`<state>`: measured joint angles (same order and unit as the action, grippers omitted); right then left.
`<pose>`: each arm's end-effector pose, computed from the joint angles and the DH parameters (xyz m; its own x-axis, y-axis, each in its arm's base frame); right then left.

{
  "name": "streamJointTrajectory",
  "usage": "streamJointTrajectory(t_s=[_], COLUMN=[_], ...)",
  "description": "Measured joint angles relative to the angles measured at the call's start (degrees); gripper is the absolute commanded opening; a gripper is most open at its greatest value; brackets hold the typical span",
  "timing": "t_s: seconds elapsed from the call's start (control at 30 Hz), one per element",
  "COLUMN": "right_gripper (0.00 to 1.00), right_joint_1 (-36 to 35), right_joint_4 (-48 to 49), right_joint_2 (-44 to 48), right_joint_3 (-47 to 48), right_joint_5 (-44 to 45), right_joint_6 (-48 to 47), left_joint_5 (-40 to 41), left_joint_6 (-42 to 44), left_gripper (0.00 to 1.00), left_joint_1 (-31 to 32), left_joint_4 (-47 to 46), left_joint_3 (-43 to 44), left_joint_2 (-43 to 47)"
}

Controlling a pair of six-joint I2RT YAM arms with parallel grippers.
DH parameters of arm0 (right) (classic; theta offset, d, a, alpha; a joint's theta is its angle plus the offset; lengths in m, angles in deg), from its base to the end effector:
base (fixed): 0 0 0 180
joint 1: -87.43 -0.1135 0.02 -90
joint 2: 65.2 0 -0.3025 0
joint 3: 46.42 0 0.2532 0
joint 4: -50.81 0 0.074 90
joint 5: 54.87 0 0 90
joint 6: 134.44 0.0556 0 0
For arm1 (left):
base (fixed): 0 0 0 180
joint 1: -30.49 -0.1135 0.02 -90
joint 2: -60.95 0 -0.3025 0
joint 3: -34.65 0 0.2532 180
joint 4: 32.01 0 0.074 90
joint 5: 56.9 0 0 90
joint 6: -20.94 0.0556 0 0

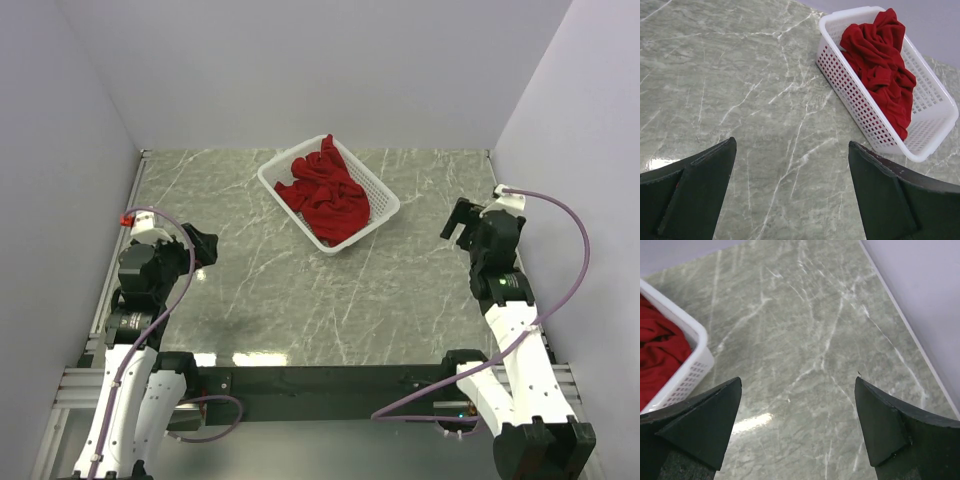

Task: Fold and stack the t-shirts
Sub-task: Grab the tshirt from the pile

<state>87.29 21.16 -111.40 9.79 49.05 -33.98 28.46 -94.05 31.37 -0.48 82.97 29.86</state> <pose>0.1805 -0.0129 0.3328 -0.2898 0.1755 -0.9409 0.2815 0.9552 0.0915 0.1281 -0.0065 0.3127 -0.2634 -0.4171 -0.8699 -0.0194 0.9038 -0.4275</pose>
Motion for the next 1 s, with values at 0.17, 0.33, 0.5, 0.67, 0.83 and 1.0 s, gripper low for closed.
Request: streamJointTrajectory(t_s=[0.17, 0.33, 0.5, 0.67, 0.83, 1.0], right_gripper=[1.0, 1.0, 1.0, 1.0, 0.97, 0.89], right_joint_1=[-0.11, -4.98, -7.15, -8.72, -11.91, -16.48], right_joint_4=[0.09, -7.5, -14.43, -17.35, -17.73, -15.61], right_joint_2=[-0.04, -0.87, -4.83, -12.44, -21.38, -31.34], right_joint_3=[1.22, 4.09, 8.57, 11.98, 16.81, 24.81], right_joint_5=[-10.86, -34.25, -49.09, -54.58, -54.53, -49.96], right_joint_6=[-6.88, -26.6, -39.04, -42.93, -40.85, -32.3], left_joint_5=[-0.02, -0.24, -0.46, -0.46, -0.48, -0.48], left_joint_6=[-0.02, -0.02, -0.02, -0.15, -0.17, -0.17], left_gripper=[0.99, 0.99, 0.99, 0.99, 0.99, 0.99], left_joint_1=[0.09, 0.13, 0.26, 0.72, 0.83, 0.87], left_joint_4=[-0.02, -0.07, -0.04, -0.09, -0.26, -0.59], left_joint_3=[0.0, 0.0, 0.0, 0.0, 0.0, 0.0], left_joint_2=[-0.02, -0.2, -0.24, -0.24, -0.31, -0.94])
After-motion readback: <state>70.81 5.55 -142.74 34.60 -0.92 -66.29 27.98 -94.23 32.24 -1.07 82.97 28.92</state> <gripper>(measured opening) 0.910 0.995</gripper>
